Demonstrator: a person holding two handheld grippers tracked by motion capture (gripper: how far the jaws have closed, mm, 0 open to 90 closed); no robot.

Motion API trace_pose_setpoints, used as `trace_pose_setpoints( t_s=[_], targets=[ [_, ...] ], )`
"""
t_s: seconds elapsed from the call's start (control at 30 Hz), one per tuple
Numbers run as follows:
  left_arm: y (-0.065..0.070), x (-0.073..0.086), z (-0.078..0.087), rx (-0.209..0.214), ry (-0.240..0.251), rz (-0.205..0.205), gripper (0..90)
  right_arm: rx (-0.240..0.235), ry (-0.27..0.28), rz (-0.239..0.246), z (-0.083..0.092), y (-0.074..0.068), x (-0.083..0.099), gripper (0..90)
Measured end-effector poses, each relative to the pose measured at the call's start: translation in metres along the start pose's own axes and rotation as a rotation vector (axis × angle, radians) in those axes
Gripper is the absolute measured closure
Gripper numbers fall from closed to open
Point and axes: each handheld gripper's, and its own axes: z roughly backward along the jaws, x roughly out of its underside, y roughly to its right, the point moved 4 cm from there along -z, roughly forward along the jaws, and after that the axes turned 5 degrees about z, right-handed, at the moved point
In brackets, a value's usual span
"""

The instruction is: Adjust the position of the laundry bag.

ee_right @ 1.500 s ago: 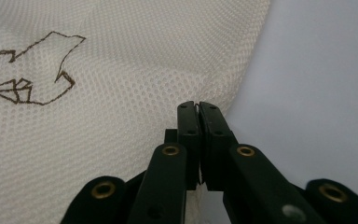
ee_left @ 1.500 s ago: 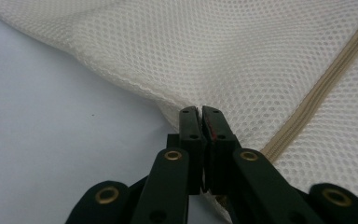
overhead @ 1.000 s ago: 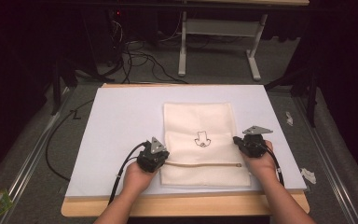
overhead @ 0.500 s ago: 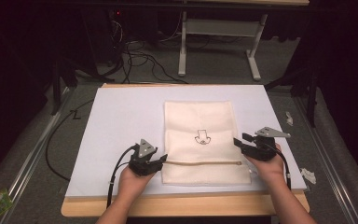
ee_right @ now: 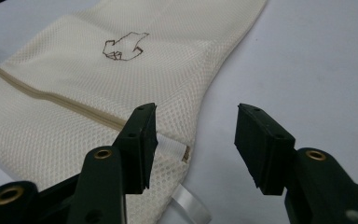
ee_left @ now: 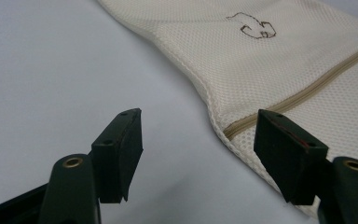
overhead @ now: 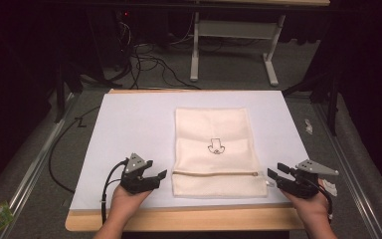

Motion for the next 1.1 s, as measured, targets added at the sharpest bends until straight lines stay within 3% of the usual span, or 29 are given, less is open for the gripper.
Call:
trace_pose_setpoints(
  t_s=[0.2,0.37,0.63,0.83,1.0,1.1],
  targets=[
    [0.0,-0.002,-0.002,-0.011,0.014,0.005,30.3,0.004,-0.074,0.02,-0.015,0.0,0.007,58.4],
    [0.001,-0.001,-0.005,-0.014,0.006,-0.004,30.3,-0.029,-0.108,-0.026,-0.028,0.002,0.008,69.3],
    [0.006,-0.001,-0.005,-0.01,0.01,-0.019,30.3,-0.011,-0.204,0.007,-0.043,-0.01,0.013,66.7],
    [0.01,-0.003,-0.005,0.008,0.014,-0.024,30.6,-0.02,-0.192,0.006,-0.044,-0.01,0.015,69.1],
    [0.014,-0.005,-0.005,0.022,0.035,-0.022,31.9,-0.044,-0.207,0.013,-0.045,-0.01,0.013,79.9],
    [0.02,-0.007,-0.006,0.079,0.041,0.02,32.5,-0.039,-0.216,0.04,-0.045,-0.013,0.013,83.5]
  ],
)
